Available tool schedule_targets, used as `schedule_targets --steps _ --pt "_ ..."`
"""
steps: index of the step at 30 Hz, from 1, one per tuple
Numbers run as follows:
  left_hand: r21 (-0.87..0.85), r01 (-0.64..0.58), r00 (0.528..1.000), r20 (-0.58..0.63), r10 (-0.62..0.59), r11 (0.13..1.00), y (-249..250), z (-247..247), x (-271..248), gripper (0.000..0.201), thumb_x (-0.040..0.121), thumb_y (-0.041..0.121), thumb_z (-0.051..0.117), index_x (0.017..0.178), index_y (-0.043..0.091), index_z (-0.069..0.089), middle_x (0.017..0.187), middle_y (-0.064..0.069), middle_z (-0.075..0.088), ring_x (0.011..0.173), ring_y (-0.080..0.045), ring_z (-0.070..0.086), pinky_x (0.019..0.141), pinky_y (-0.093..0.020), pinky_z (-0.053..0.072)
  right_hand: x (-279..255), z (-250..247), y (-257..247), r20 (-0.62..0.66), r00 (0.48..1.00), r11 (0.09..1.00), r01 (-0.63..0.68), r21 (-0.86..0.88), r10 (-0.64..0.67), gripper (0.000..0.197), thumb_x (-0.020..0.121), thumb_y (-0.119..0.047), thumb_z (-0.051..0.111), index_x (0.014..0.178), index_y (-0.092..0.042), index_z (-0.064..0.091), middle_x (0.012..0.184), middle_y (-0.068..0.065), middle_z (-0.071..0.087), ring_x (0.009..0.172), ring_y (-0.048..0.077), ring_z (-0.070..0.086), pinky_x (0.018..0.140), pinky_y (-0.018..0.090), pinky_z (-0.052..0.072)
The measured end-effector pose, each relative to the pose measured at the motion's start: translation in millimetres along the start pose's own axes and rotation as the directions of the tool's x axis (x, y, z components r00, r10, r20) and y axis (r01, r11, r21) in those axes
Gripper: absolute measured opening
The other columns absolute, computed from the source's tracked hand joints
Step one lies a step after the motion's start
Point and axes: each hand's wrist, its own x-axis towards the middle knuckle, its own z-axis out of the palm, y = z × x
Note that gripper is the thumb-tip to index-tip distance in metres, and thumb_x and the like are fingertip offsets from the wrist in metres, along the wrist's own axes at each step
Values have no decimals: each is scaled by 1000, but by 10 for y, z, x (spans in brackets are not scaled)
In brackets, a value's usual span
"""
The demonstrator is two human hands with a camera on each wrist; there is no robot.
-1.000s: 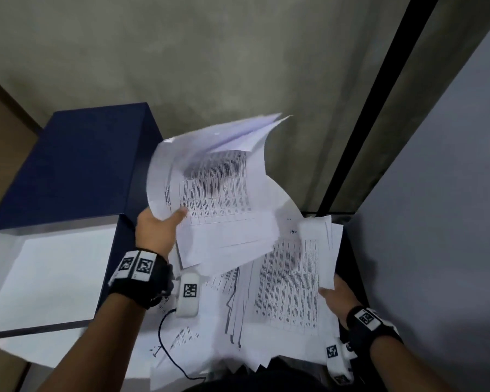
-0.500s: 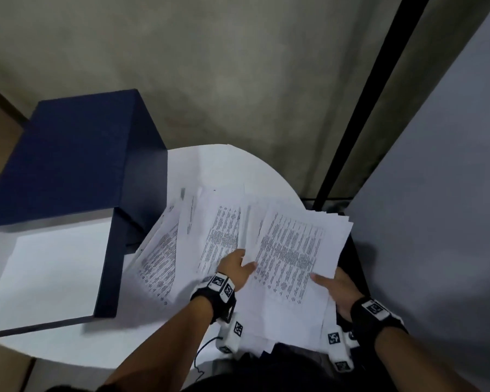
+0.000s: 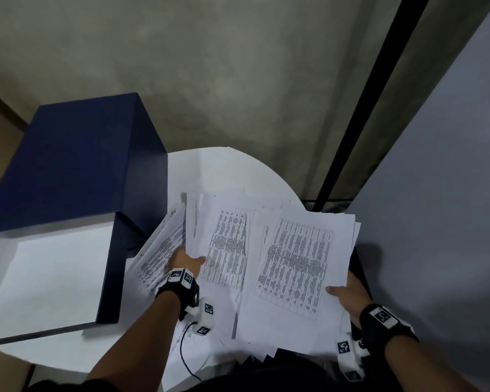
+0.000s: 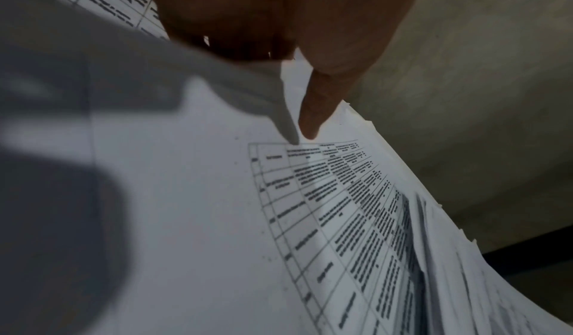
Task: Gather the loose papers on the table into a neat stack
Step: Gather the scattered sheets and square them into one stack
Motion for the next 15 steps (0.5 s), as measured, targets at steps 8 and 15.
schedule_targets --steps 8,15 --pt "89 -202 978 -28 205 975 226 23 -338 41 87 10 64 126 8 54 109 -16 67 90 -31 63 70 -29 49 5 94 -64 36 999 999 25 36 -27 63 91 13 57 144 -18 48 133 5 63 123 30 59 111 56 43" --pt "123 -401 868 -266 420 908 710 -425 -680 34 92 14 54 126 13 50 104 -16 66 96 -36 62 75 -37 48 13 179 -105 35 999 999 34 -1 -34 61 93 13 54 146 -16 44 134 6 59 123 28 56 113 53 40"
